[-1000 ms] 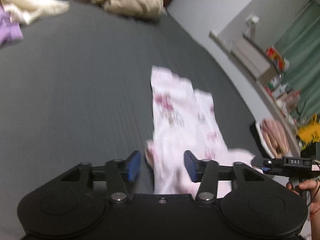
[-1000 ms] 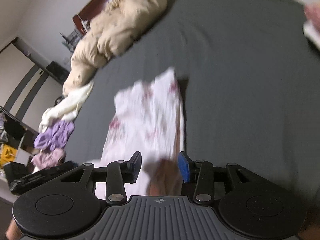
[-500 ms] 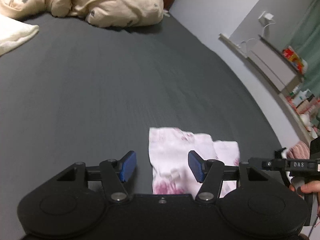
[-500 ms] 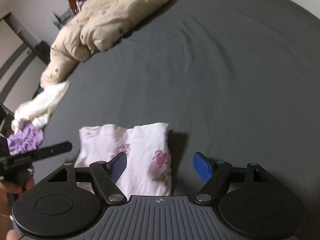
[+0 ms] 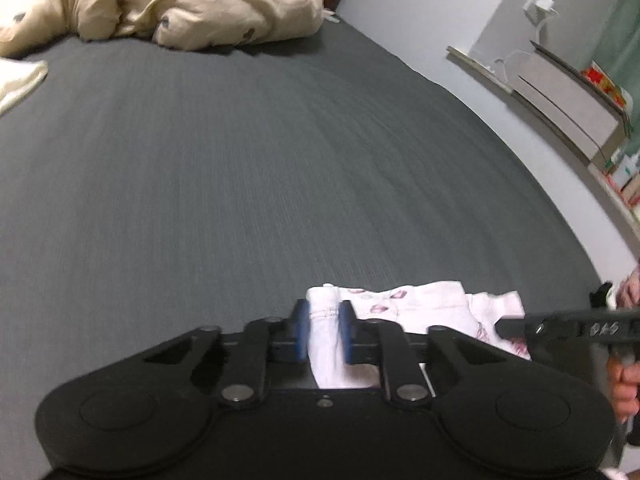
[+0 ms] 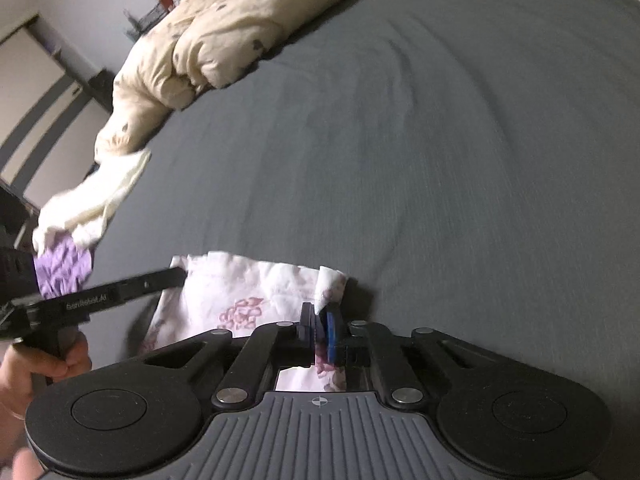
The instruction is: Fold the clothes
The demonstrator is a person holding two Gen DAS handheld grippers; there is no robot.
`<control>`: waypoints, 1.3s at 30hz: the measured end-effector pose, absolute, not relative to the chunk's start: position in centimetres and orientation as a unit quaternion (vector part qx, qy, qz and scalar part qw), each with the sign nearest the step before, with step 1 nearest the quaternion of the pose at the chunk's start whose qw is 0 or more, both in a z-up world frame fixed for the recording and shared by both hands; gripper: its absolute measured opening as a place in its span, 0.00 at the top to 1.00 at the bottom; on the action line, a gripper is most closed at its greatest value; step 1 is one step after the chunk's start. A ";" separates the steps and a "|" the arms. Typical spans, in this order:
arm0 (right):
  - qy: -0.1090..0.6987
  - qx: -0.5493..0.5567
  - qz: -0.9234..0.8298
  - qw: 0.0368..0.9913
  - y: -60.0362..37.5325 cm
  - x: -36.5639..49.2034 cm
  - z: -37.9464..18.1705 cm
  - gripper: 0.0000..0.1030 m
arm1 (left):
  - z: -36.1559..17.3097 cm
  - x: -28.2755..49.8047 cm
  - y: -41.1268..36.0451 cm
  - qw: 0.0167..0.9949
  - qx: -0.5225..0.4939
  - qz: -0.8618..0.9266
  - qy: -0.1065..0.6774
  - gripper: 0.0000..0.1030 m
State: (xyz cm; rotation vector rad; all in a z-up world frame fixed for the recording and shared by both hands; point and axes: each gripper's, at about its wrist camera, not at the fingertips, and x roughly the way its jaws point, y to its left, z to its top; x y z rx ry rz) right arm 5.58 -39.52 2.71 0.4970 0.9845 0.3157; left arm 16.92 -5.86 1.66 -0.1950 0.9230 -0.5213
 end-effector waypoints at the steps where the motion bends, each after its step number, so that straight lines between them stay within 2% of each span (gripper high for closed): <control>1: 0.462 0.236 0.150 0.842 -39.6 5.5 2.9 0.99 | 1.7 17.1 -5.9 0.855 -0.100 -0.248 0.444 0.93; 6: 0.414 0.278 0.185 0.847 -40.7 3.5 6.2 0.99 | 3.5 16.4 -4.9 0.859 -0.110 -0.259 0.427 0.94; 10: 0.366 0.283 0.234 0.855 -41.0 -0.6 10.5 0.99 | 7.0 14.1 -3.6 0.865 -0.095 -0.302 0.388 0.94; 14: 0.322 0.302 0.285 0.851 -41.1 -5.9 13.1 0.99 | 10.9 9.7 -1.4 0.873 -0.083 -0.341 0.338 0.94; 19: 0.296 0.321 0.329 0.837 -40.0 -12.3 13.6 0.99 | 13.3 2.3 2.1 0.872 -0.093 -0.379 0.296 0.94; 27: 0.370 0.256 0.324 0.833 -36.2 -18.3 10.3 0.99 | 10.2 -7.4 4.5 0.842 -0.073 -0.414 0.339 0.94; 34: 0.413 0.154 0.322 0.838 -34.1 -20.4 10.4 0.98 | 5.9 -9.7 4.8 0.832 -0.080 -0.387 0.388 0.93; 37: 0.426 0.118 0.329 0.835 -33.3 -21.3 10.4 0.98 | 6.3 -9.8 5.9 0.834 -0.088 -0.384 0.387 0.90; 39: 0.428 0.111 0.324 0.836 -33.2 -22.1 10.1 0.98 | 7.2 -9.7 6.7 0.843 -0.086 -0.376 0.375 0.80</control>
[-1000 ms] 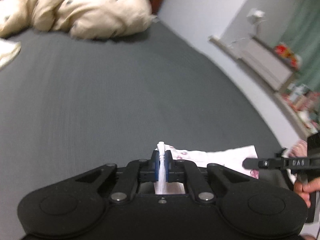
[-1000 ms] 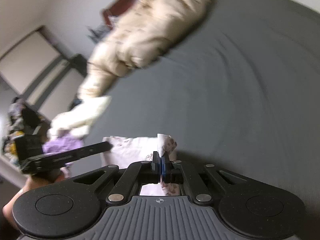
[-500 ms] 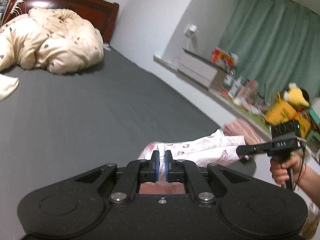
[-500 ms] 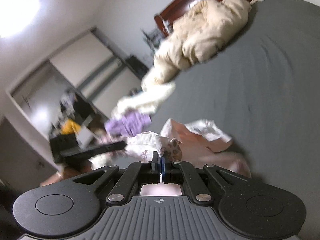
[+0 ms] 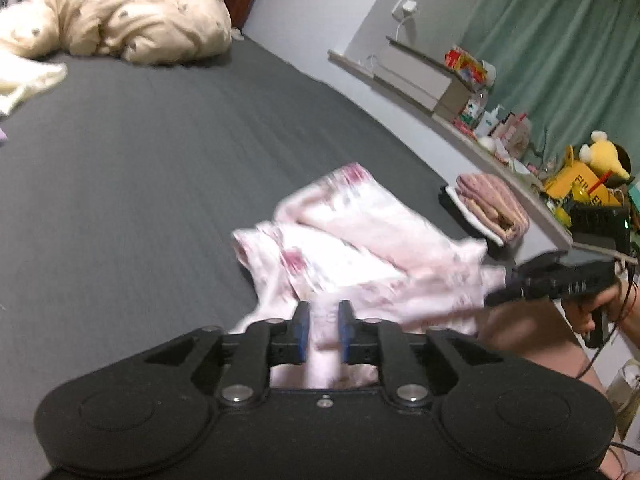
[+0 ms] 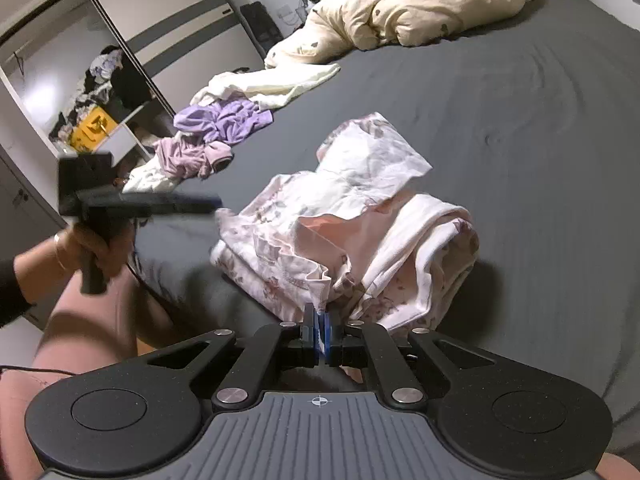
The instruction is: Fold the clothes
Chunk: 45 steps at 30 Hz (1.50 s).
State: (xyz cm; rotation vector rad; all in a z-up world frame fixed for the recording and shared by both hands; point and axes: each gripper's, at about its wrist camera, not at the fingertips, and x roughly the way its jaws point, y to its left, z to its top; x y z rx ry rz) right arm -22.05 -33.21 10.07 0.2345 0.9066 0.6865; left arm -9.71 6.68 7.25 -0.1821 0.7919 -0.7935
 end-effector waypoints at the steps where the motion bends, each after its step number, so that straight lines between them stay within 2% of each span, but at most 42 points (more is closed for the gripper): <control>1: 0.430 0.111 0.320 0.837 -33.1 -22.2 10.0 0.98 | 7.9 -9.6 7.1 0.849 -0.086 -0.370 0.367 0.77; 3: 0.429 0.115 0.309 0.841 -33.1 -22.4 9.7 0.98 | 9.3 -9.2 8.2 0.858 -0.097 -0.365 0.348 0.64; 5: 0.428 0.120 0.300 0.844 -33.2 -22.8 9.5 0.97 | 10.8 -8.1 8.9 0.864 -0.104 -0.366 0.331 0.58; 7: 0.417 0.119 0.297 0.851 -33.0 -23.5 9.8 0.90 | 12.0 -6.7 8.0 0.865 -0.094 -0.370 0.327 0.53; 9: 0.405 0.116 0.299 0.856 -32.9 -24.1 10.3 0.73 | 13.0 -5.3 6.2 0.865 -0.073 -0.379 0.320 0.51; 10: 0.399 0.118 0.298 0.859 -32.9 -24.6 10.4 0.71 | 13.3 -4.7 5.2 0.864 -0.065 -0.386 0.316 0.50; 14: 0.399 0.149 0.292 0.857 -33.4 -25.9 10.5 0.71 | 13.4 -1.5 0.0 0.849 -0.052 -0.418 0.319 0.40; 19: 0.385 0.206 0.287 0.853 -34.4 -27.5 10.5 0.70 | 11.8 3.9 -5.8 0.828 -0.037 -0.424 0.366 0.38; 26: 0.363 0.281 0.281 0.843 -35.3 -28.1 10.5 0.70 | 8.6 8.4 -10.0 0.760 -0.045 -0.441 0.475 0.37; 28: 0.365 0.296 0.276 0.838 -35.5 -28.1 10.4 0.70 | 8.0 8.5 -10.4 0.749 -0.047 -0.446 0.488 0.38; 33: 0.362 0.303 0.267 0.840 -35.7 -27.9 10.8 0.70 | 7.0 7.6 -10.2 0.740 -0.044 -0.452 0.496 0.73; 36: 0.356 0.301 0.262 0.845 -35.6 -27.7 11.2 0.70 | 7.4 6.5 -8.7 0.742 -0.056 -0.461 0.484 0.82; 38: 0.348 0.299 0.261 0.849 -35.5 -27.4 11.5 0.70 | 7.8 5.6 -7.4 0.744 -0.062 -0.466 0.475 0.85; 45: 0.335 0.264 0.267 0.865 -34.2 -25.9 12.4 0.70 | 8.6 1.1 -1.8 0.745 -0.065 -0.478 0.460 0.85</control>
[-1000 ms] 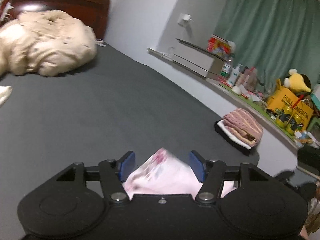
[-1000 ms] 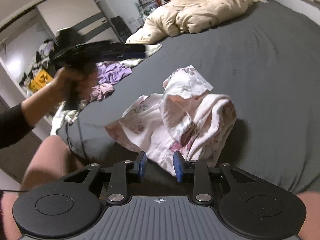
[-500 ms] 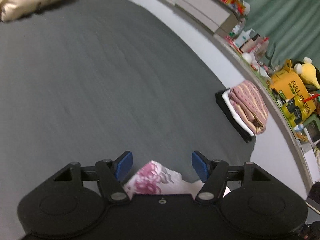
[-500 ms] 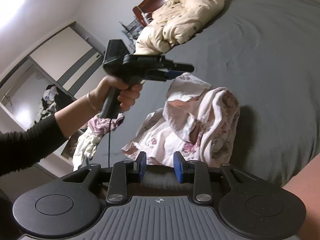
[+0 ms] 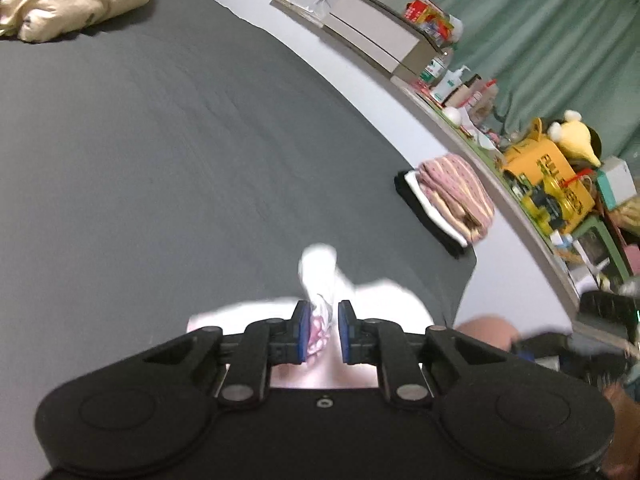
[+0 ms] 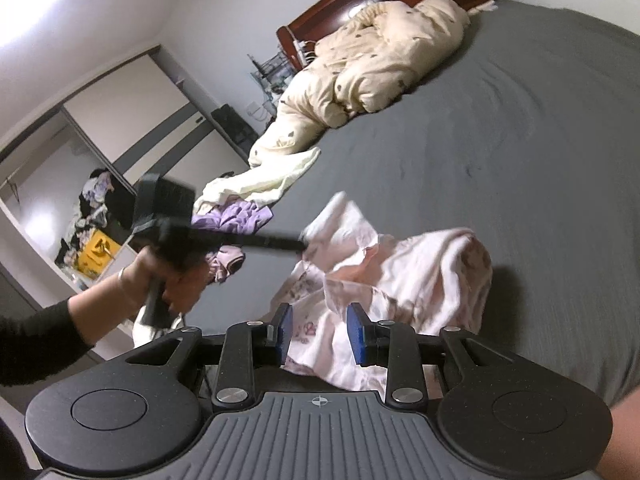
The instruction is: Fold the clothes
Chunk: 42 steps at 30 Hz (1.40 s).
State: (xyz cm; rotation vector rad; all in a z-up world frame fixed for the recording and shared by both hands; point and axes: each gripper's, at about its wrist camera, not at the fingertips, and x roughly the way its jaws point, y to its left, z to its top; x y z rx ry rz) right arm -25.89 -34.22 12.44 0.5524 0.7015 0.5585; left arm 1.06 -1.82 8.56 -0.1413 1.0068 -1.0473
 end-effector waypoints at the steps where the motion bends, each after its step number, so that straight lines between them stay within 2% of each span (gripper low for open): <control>1: 0.333 0.257 0.262 0.869 -34.0 -25.7 12.5 0.70 | 8.2 0.3 -0.9 0.745 -0.062 -0.475 0.463 0.85; 7: 0.347 0.167 0.230 0.894 -32.9 -24.3 12.2 0.70 | 8.0 -2.0 2.5 0.761 -0.054 -0.459 0.456 0.85; 8: 0.352 0.151 0.226 0.895 -32.7 -24.1 12.0 0.70 | 8.4 -1.9 2.5 0.771 -0.054 -0.455 0.443 0.78; 9: 0.357 0.150 0.229 0.893 -32.7 -24.0 11.8 0.70 | 8.9 -1.8 2.6 0.780 -0.053 -0.450 0.431 0.62; 10: 0.362 0.149 0.232 0.890 -32.7 -24.0 11.6 0.70 | 9.3 -1.7 2.6 0.790 -0.053 -0.445 0.418 0.52; 11: 0.366 0.149 0.236 0.888 -32.6 -23.9 11.5 0.70 | 9.9 -1.4 2.4 0.799 -0.050 -0.441 0.406 0.37; 12: 0.367 0.153 0.241 0.885 -32.6 -24.0 11.3 0.70 | 10.4 -1.1 2.0 0.804 -0.047 -0.443 0.394 0.34; 18: 0.378 0.126 0.230 0.888 -32.3 -24.8 10.4 0.70 | 11.4 1.5 -2.6 0.787 0.008 -0.480 0.387 0.33; 23: 0.380 0.134 0.228 0.886 -32.8 -25.1 10.3 0.70 | 9.6 2.7 -6.1 0.772 0.053 -0.480 0.414 0.33; 26: 0.388 0.130 0.234 0.882 -32.5 -24.8 10.0 0.70 | 8.5 3.1 -7.3 0.766 0.055 -0.476 0.430 0.36; 34: 0.389 0.098 0.265 0.877 -30.7 -22.8 10.1 0.72 | 7.3 2.4 -4.4 0.762 -0.018 -0.476 0.439 0.76; 35: 0.393 0.091 0.264 0.876 -30.5 -22.7 10.0 0.76 | 7.5 2.1 -3.8 0.762 -0.025 -0.477 0.436 0.82; 36: 0.394 0.086 0.261 0.877 -30.4 -22.6 9.9 0.96 | 7.6 1.8 -3.3 0.762 -0.031 -0.480 0.433 0.85; 39: 0.384 0.082 0.257 0.883 -30.9 -22.3 10.5 0.98 | 8.4 0.5 -1.7 0.769 -0.037 -0.485 0.415 0.92; 42: 0.367 0.068 0.285 0.883 -31.4 -22.7 12.7 0.98 | 9.7 -0.9 -0.5 0.773 -0.041 -0.497 0.394 0.92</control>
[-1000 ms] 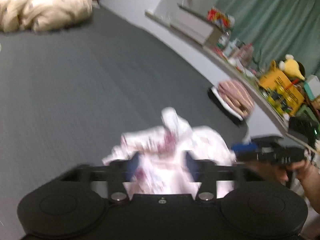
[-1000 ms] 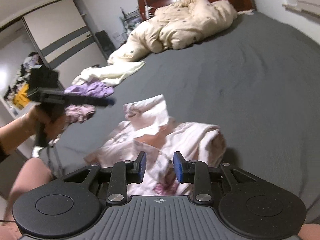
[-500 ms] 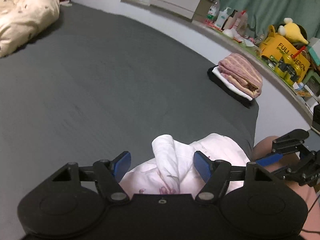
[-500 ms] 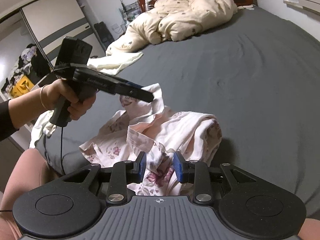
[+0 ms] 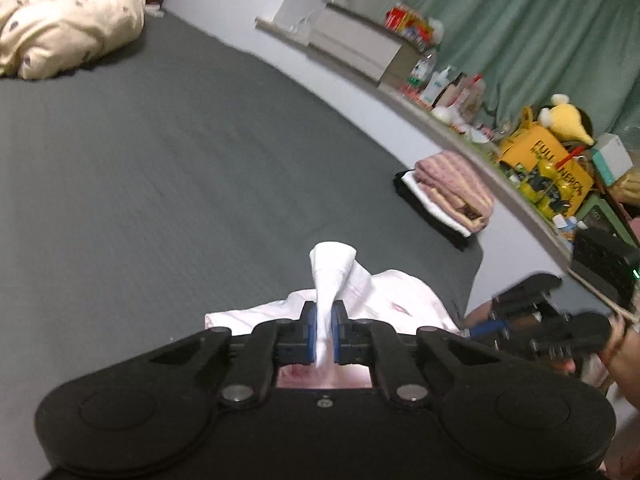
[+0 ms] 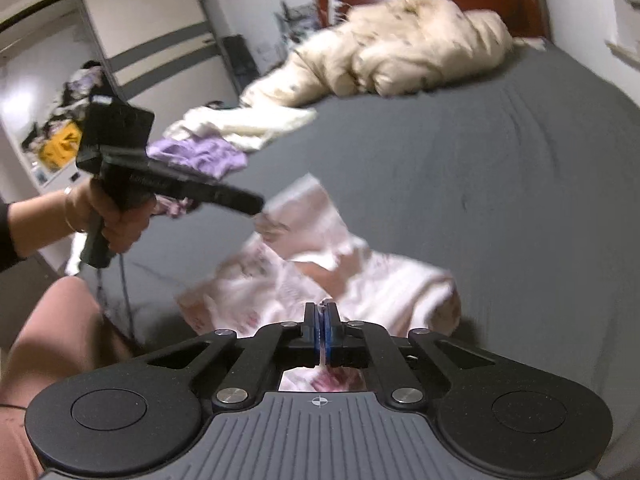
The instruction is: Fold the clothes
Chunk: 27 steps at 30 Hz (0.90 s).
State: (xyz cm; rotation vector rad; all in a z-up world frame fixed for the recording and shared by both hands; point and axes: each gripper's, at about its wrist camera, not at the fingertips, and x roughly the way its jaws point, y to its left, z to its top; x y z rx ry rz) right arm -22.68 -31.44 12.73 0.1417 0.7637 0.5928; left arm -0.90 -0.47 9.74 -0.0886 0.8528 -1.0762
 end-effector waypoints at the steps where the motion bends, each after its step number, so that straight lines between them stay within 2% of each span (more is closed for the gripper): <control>1: 0.365 0.057 0.295 0.881 -31.4 -22.8 13.4 0.98 | 10.2 -1.5 0.0 0.771 -0.038 -0.506 0.385 0.92; 8: 0.388 0.010 0.327 0.862 -30.8 -23.0 14.1 0.98 | 10.7 -4.4 1.8 0.764 0.013 -0.523 0.377 0.91; 10: 0.395 -0.002 0.323 0.860 -30.5 -23.0 13.2 0.98 | 10.5 -4.1 1.6 0.776 0.018 -0.509 0.371 0.75; 11: 0.398 -0.010 0.321 0.859 -30.2 -23.0 12.8 0.98 | 10.5 -3.7 1.5 0.780 0.009 -0.505 0.370 0.61; 12: 0.401 -0.017 0.321 0.858 -30.0 -22.9 12.4 0.98 | 10.5 -3.2 1.5 0.783 -0.003 -0.500 0.369 0.55; 13: 0.403 -0.026 0.319 0.857 -29.8 -22.8 11.9 0.98 | 10.6 -2.6 1.4 0.785 -0.017 -0.497 0.369 0.53; 15: 0.410 -0.049 0.319 0.853 -29.5 -22.9 11.1 0.98 | 10.8 -1.3 0.8 0.785 -0.034 -0.495 0.370 0.38; 16: 0.413 -0.061 0.320 0.851 -29.3 -22.9 10.7 0.98 | 10.9 -0.8 0.3 0.787 -0.031 -0.494 0.369 0.34; 20: 0.425 -0.069 0.319 0.845 -29.3 -23.1 9.2 0.97 | 10.7 1.1 -1.9 0.782 -0.007 -0.493 0.381 0.32; 25: 0.422 -0.021 0.311 0.851 -30.4 -23.3 8.7 0.97 | 8.9 2.0 -4.9 0.759 0.007 -0.503 0.414 0.32; 26: 0.421 -0.008 0.310 0.853 -30.7 -23.3 8.6 0.97 | 8.5 2.0 -5.5 0.756 0.011 -0.503 0.419 0.33; 27: 0.421 0.003 0.308 0.853 -30.9 -23.4 8.7 0.97 | 8.2 1.9 -5.9 0.754 0.014 -0.502 0.423 0.42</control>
